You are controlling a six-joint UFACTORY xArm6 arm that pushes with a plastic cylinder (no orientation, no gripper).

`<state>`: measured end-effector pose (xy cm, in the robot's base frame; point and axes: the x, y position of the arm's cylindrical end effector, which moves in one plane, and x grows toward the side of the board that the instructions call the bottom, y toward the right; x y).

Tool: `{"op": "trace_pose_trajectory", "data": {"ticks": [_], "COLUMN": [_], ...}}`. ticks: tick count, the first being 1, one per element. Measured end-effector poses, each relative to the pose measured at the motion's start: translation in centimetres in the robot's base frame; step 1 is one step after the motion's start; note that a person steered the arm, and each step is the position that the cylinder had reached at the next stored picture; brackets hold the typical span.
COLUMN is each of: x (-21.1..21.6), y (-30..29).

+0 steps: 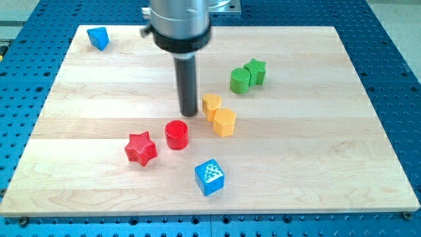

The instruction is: Push the red circle to the top center

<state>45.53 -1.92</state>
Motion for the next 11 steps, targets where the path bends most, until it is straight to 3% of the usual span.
{"op": "trace_pose_trajectory", "data": {"ticks": [1,2,4,5,6,7,8,10,11], "x": [5.2,7.6,9.7,3.5,-1.3,3.3,2.0,-8.9,-9.0], "y": [0.5,1.1,-4.5,-1.9,-3.4,-1.6,1.1,-1.6,-1.9]}}
